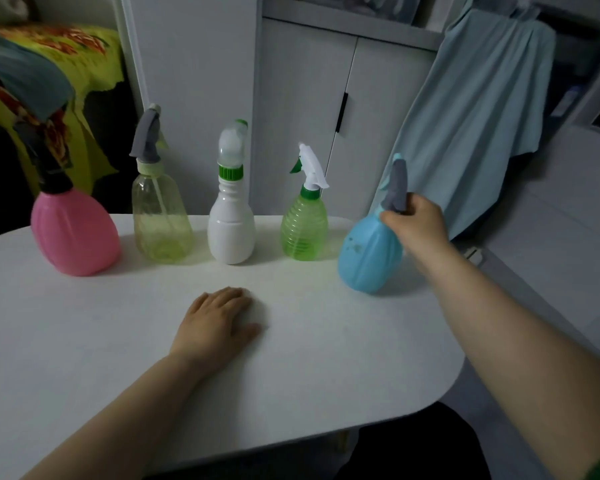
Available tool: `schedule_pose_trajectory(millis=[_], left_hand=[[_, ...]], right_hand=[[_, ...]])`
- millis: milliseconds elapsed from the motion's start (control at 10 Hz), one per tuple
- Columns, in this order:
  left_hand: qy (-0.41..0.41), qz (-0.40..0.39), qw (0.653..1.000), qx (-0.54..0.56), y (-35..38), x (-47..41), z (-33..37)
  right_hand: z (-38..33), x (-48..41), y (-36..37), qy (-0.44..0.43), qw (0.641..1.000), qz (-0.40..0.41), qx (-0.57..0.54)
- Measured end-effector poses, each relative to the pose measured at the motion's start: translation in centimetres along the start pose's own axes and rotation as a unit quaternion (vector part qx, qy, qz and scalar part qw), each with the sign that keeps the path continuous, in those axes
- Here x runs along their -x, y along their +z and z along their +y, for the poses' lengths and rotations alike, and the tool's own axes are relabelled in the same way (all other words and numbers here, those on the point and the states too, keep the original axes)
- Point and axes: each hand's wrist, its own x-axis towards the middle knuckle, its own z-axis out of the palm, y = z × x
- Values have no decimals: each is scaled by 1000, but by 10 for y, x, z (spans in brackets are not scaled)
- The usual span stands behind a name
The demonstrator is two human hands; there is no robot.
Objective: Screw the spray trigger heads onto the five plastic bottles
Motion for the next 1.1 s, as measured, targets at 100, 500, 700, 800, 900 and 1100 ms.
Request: schedule_pose_trajectory(millis=[100,500,700,800,900,1100], left_hand=[[0,13,1000,-12,5,-1,-4],[-7,24,999,-19,6,-1,-3],[-11,18,999,-25,5,-2,-2],[-6,15,1000,-25,5,-1,-2],[-7,11,1000,-24,4,0,-2],[-14,9,1000,-18,5,0,-3]], right_hand=[[10,-21,-3,8,1000,-6,-7],[30,-56,22,14,999,-50,5],[28,-64,21,10,996,-89,16],[30,-64,21,15,997,-80,8],[34,-62,18,25,997,-68,-9],[37,-51,14,48,998,-47,3]])
